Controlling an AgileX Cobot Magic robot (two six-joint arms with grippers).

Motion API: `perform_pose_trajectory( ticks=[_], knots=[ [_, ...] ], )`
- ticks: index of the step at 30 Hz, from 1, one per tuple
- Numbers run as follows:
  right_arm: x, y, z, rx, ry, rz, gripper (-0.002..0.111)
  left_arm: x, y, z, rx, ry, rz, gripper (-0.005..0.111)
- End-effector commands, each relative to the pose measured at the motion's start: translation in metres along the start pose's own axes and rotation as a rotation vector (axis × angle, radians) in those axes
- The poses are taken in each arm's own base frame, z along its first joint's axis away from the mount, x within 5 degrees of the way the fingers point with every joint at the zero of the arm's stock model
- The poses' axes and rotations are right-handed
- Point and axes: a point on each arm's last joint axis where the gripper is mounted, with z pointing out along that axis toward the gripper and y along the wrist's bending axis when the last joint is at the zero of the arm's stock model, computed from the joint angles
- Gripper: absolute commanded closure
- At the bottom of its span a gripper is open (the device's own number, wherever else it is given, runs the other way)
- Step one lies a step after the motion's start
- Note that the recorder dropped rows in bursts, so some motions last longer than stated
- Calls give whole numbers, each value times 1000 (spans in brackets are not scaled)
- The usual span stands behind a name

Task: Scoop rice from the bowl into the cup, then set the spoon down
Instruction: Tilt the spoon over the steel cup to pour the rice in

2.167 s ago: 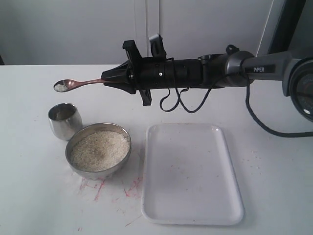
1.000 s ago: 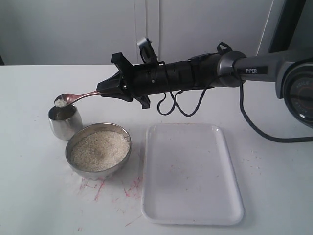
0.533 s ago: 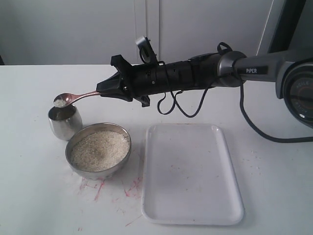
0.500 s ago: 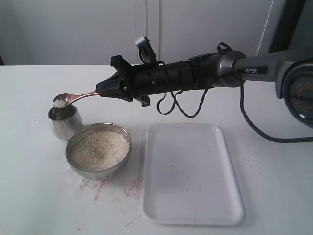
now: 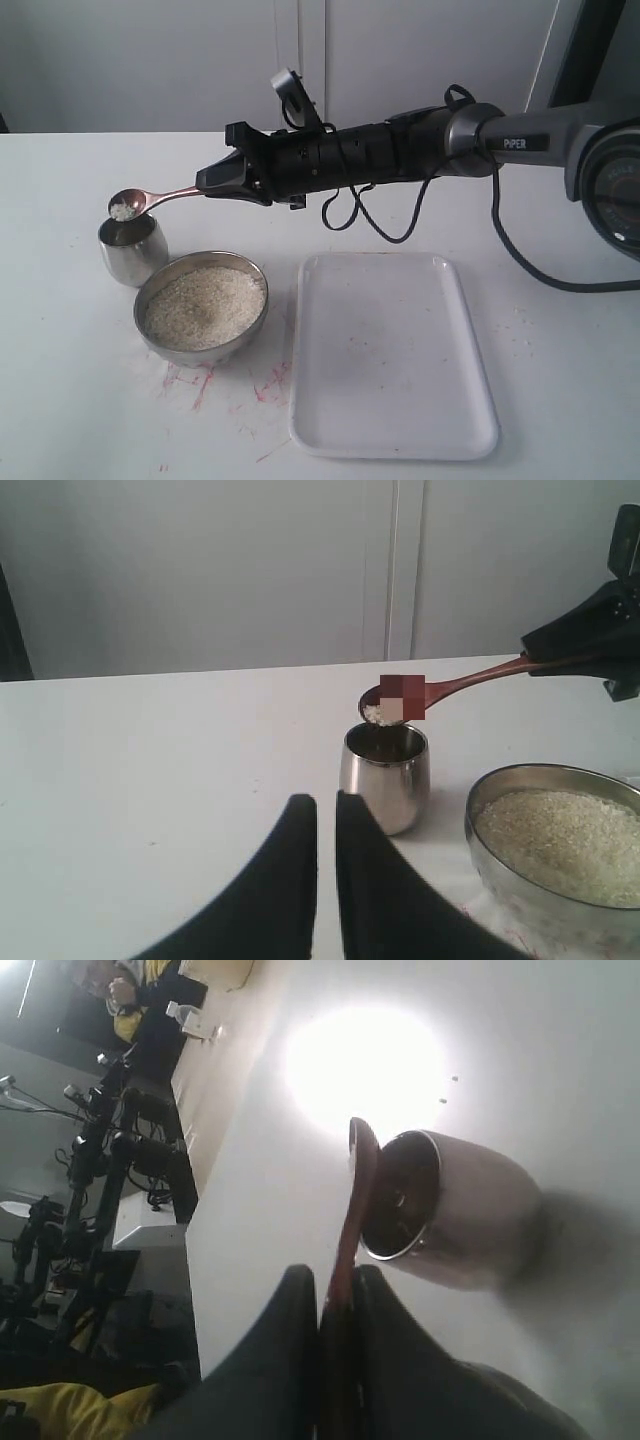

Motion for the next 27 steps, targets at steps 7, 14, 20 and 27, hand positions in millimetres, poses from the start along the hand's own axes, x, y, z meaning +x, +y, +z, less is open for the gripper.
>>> perform_pose_trajectory(
  ticks=[7,14,20,27],
  knots=[
    [-2,6,-2,-10,8,-110,108,-2,0,0,5,-12,-6,92],
    [-3,11,-3,-12,4,-173,108,-2,0,0,5,-12,-6,92],
    [-7,19,-7,-8,1,-228,108,-2,0,0,5,-12,-6,92],
    [-3,15,-7,26,49,-267,108,-2,0,0,5,-12,-6,92]
  ],
)
